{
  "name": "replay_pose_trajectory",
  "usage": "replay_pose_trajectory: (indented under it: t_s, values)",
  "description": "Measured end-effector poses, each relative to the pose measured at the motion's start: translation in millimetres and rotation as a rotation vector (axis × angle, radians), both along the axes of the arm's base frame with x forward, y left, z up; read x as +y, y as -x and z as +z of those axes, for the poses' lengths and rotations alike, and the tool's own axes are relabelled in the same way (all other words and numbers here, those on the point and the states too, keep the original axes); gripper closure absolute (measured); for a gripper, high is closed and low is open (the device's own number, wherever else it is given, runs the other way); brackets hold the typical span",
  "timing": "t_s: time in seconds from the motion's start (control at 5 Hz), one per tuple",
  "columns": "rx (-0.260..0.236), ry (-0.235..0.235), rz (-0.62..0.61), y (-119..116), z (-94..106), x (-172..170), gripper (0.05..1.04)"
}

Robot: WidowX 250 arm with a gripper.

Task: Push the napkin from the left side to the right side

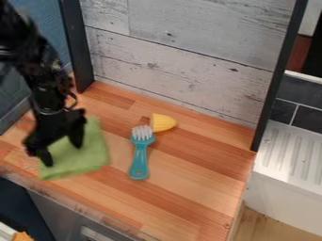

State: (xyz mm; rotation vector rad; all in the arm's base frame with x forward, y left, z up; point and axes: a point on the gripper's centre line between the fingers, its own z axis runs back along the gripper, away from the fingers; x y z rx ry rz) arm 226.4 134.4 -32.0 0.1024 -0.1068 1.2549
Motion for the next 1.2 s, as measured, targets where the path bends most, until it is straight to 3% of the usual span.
replay_pose_trajectory:
  t_s: [0.6,1.2]
  values:
    - [-0.007,0.064,-0.201,-2.4,0.0,-86.9,0.083]
    - [0.023,0.12,-0.402,-1.9,-0.1,-160.0,0.083]
